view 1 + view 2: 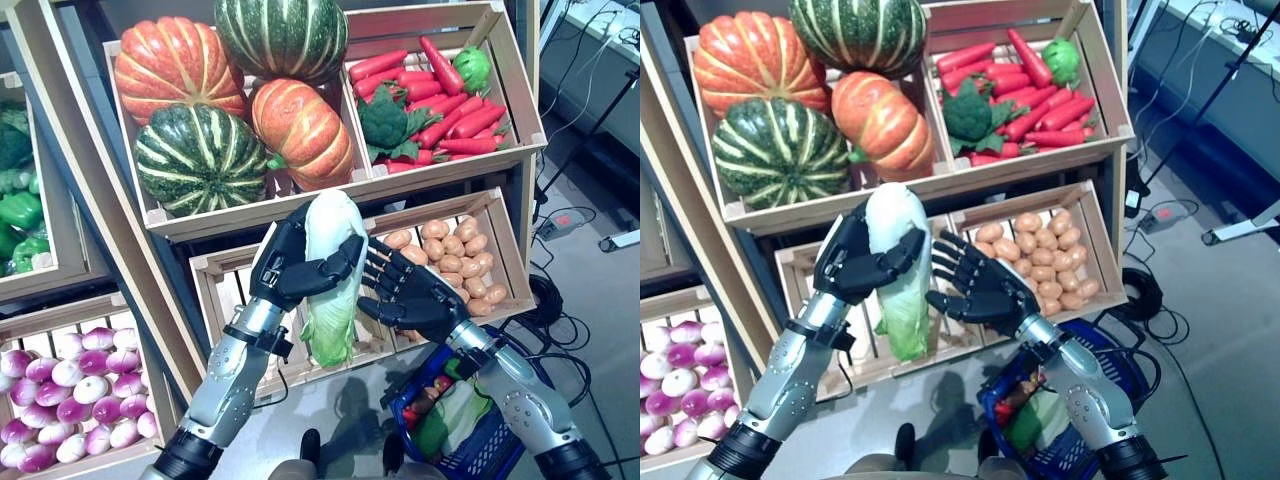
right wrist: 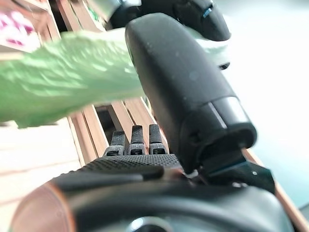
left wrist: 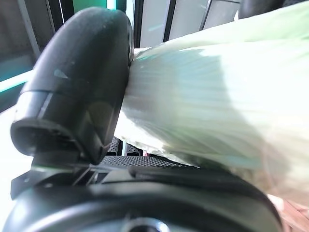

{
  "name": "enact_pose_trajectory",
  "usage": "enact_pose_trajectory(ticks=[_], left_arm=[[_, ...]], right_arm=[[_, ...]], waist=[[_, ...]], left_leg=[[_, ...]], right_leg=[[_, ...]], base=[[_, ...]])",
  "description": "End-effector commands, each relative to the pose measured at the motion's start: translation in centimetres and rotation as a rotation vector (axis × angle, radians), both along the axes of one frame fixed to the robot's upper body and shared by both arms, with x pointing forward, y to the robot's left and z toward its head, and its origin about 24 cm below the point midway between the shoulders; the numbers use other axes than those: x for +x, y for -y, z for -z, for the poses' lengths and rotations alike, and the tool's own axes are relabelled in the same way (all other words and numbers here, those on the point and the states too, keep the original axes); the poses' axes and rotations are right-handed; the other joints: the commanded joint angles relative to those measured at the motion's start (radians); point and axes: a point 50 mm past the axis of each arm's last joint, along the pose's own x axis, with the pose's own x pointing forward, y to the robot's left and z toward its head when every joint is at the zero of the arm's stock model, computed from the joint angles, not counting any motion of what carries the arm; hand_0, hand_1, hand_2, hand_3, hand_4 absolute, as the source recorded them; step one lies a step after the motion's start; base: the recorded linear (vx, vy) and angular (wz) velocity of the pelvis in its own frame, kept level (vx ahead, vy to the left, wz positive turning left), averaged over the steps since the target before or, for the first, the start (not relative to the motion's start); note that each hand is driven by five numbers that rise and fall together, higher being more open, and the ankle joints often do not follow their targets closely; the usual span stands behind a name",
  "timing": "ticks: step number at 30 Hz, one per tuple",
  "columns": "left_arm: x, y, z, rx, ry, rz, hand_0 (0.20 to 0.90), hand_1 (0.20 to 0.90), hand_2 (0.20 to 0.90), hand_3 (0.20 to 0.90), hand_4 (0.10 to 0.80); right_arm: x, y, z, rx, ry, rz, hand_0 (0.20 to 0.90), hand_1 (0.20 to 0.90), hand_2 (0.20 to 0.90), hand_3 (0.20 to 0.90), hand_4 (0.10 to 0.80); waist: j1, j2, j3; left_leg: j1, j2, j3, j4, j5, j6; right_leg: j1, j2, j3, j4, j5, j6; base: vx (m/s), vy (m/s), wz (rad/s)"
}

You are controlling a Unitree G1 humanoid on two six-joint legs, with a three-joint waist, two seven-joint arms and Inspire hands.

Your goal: Put vegetables into the basket

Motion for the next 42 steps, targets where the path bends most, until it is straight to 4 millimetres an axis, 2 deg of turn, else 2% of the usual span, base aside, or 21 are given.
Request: enact_pose_trajectory(ticks=[1,11,20,31,33,37,42], left_arm=[[-0.4,0.2,-3.8,-0.099,0.206,0.077,0.300,0.300,0.300,0.300,0.400],[-0.6,0.1,-4.2,-0.134,0.220,0.104,0.300,0.300,0.300,0.300,0.400],[-0.5,-0.2,-3.6,-0.182,0.156,0.155,0.300,0.300,0.300,0.300,0.400],[-0.9,2.2,-2.5,-0.195,0.052,0.397,0.300,0.300,0.300,0.300,0.400],[-1.2,3.3,-1.9,-0.199,0.005,0.498,0.300,0.300,0.300,0.300,0.400],[-1.6,4.3,-1.3,-0.188,-0.039,0.588,0.300,0.300,0.300,0.300,0.400],[-2.3,4.9,-1.0,-0.164,-0.031,0.700,0.300,0.300,0.300,0.300,0.400]], right_arm=[[-0.7,-0.9,-0.7,0.140,0.020,-0.103,0.900,0.900,0.900,0.900,0.800],[-1.3,-1.0,0.9,0.164,-0.092,-0.109,0.900,0.900,0.900,0.900,0.800],[-1.6,-0.3,1.1,0.222,-0.099,-0.105,0.900,0.900,0.900,0.900,0.800],[-1.9,-1.3,-0.1,0.238,-0.029,-0.279,0.900,0.900,0.900,0.900,0.800],[-2.0,-1.9,-0.4,0.237,-0.007,-0.327,0.900,0.900,0.900,0.900,0.800],[-2.1,-2.6,-0.9,0.224,0.014,-0.393,0.900,0.900,0.900,0.900,0.800],[-2.5,-3.2,-0.9,0.178,-0.013,-0.507,0.900,0.900,0.900,0.900,0.800]], waist=[[0.010,-0.033,-0.145],[0.003,-0.029,-0.159],[0.004,-0.028,-0.166],[0.008,-0.027,-0.168],[0.011,-0.025,-0.169],[0.013,-0.023,-0.171],[0.019,-0.024,-0.177]], left_leg=[[0.011,-0.001,0.024,0.001,-0.078,-0.018],[0.015,0.003,0.025,0.001,-0.074,-0.021],[0.012,0.005,0.022,0.001,-0.072,-0.023],[0.007,0.006,0.018,0.001,-0.069,-0.022],[0.007,0.007,0.016,0.001,-0.069,-0.021],[0.007,0.004,0.011,0.001,-0.069,-0.021],[0.008,0.004,0.009,0.001,-0.070,-0.020]], right_leg=[[0.038,-0.062,-0.023,0.011,-0.003,0.029],[0.043,-0.061,-0.017,0.008,0.000,0.027],[0.043,-0.064,-0.021,0.006,0.003,0.030],[0.036,-0.066,-0.021,0.008,0.005,0.035],[0.037,-0.067,-0.021,0.007,0.006,0.036],[0.037,-0.067,-0.017,0.007,0.006,0.039],[0.040,-0.069,-0.016,0.006,0.006,0.042]], base=[[0.000,0.000,0.00],[0.000,0.000,0.00],[0.000,0.000,0.00],[0.000,0.000,0.00],[0.000,0.000,0.00],[0.000,0.000,0.00],[0.000,0.000,0.00]])
